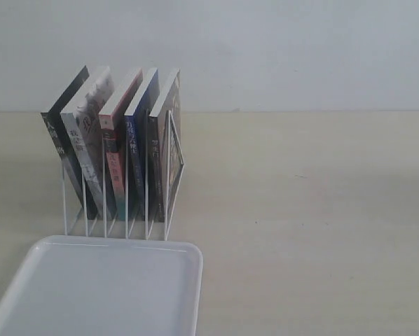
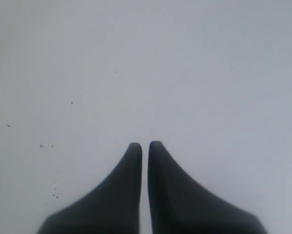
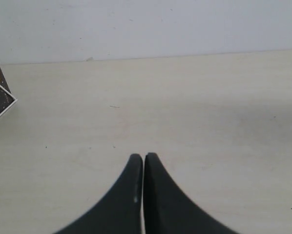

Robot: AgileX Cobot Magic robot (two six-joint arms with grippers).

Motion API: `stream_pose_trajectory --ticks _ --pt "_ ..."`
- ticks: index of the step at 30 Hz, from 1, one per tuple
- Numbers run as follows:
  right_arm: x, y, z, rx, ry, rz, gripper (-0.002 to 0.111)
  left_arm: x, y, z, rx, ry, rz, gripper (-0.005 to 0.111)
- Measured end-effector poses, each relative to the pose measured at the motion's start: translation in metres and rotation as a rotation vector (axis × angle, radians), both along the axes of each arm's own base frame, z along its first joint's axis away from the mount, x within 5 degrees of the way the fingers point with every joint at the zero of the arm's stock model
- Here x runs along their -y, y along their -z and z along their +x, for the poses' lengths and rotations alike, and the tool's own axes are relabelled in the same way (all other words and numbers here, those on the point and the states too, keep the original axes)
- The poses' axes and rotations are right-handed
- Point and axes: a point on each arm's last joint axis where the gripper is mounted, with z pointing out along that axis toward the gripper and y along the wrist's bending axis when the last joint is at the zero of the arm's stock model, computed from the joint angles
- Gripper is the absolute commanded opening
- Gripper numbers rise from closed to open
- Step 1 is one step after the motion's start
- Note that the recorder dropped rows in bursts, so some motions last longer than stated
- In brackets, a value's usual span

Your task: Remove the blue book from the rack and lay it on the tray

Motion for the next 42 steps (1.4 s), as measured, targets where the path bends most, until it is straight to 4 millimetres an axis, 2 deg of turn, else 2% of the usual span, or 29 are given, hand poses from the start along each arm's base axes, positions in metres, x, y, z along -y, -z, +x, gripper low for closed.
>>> stream_pose_trajectory --ticks 3,6,8,9,12,13,14,17,22,28,33,35,39,42 --pt "0.0 0.0 0.0 0.0 0.0 0.0 0.0 0.005 -0.038 0.012 -0.099 -0.041 0.151 0.004" --pt "0.0 0.0 0.0 0.0 0.0 0.0 0.0 0.007 -0.071 0.037 -0.28 -0.087 0.271 0.004" --pt "0.0 0.0 0.0 0.0 0.0 0.0 0.0 0.007 -0.089 0.058 -0.419 -0.125 0.372 0.004" --pt "0.0 0.0 0.0 0.0 0.0 0.0 0.0 0.007 -0.1 0.078 -0.554 -0.153 0.481 0.004" --pt "0.0 0.0 0.0 0.0 0.0 0.0 0.0 0.009 -0.114 0.122 -0.785 -0.141 0.623 0.004" --pt "0.0 0.0 0.0 0.0 0.0 0.0 0.0 0.012 -0.113 0.147 -0.901 -0.106 0.699 0.004" --pt "0.0 0.0 0.0 0.0 0.0 0.0 0.0 0.014 -0.109 0.161 -0.957 -0.086 0.743 0.004" --pt "0.0 0.0 0.0 0.0 0.0 0.0 0.0 0.02 -0.079 0.22 -1.186 0.007 0.866 0.004" --pt "0.0 0.0 0.0 0.0 0.0 0.0 0.0 0.024 -0.044 0.264 -1.281 0.06 0.953 0.004" --pt "0.0 0.0 0.0 -0.003 -0.001 0.0 0.0 0.03 -0.021 0.296 -1.326 0.108 0.941 0.004" --pt "0.0 0.0 0.0 -0.006 -0.001 -0.001 0.0 0.036 -0.018 0.317 -1.343 0.165 0.878 0.005" --pt "0.0 0.0 0.0 -0.006 -0.001 -0.001 0.0 0.038 -0.021 0.321 -1.344 0.185 0.856 0.012" --pt "0.0 0.0 0.0 -0.006 -0.001 -0.001 0.0 0.04 -0.023 0.328 -1.355 0.204 0.845 0.038" --pt "0.0 0.0 0.0 -0.006 -0.001 -0.001 0.0 0.043 -0.021 0.331 -1.36 0.232 0.828 0.048"
